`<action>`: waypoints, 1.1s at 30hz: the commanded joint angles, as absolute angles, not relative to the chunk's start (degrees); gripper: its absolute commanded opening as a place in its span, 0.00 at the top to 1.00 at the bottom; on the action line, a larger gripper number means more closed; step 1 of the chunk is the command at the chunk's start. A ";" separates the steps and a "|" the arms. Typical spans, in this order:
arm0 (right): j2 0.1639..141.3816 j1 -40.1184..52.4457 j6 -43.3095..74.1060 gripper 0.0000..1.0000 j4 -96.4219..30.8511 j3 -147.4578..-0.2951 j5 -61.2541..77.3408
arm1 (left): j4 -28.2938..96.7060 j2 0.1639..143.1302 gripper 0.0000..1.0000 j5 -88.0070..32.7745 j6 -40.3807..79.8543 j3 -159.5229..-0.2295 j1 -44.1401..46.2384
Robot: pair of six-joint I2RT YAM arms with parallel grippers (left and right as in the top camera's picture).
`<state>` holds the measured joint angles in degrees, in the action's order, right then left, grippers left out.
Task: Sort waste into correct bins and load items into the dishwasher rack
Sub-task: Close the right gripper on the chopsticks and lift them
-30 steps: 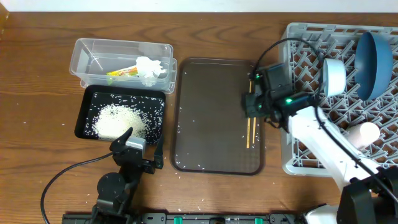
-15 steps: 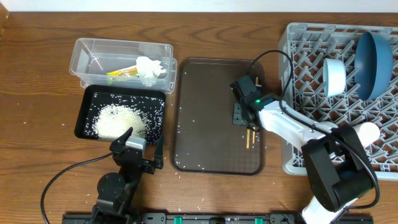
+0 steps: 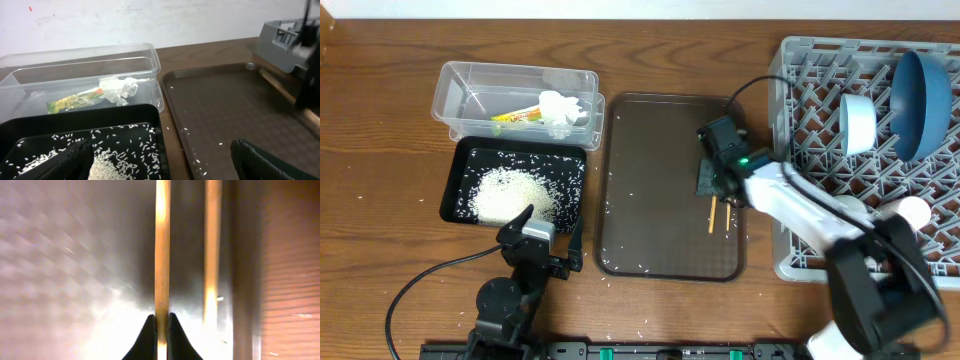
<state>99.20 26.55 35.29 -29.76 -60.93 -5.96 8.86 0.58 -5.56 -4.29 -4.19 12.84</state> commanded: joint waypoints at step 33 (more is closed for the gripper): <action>82.70 15.42 9.58 0.45 -30.39 -64.82 -4.01 | 9.28 0.23 0.09 -4.91 -4.03 -2.74 12.56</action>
<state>86.65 10.39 3.40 -29.21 -63.16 -6.92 8.86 0.58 -5.56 -4.32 -4.19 12.84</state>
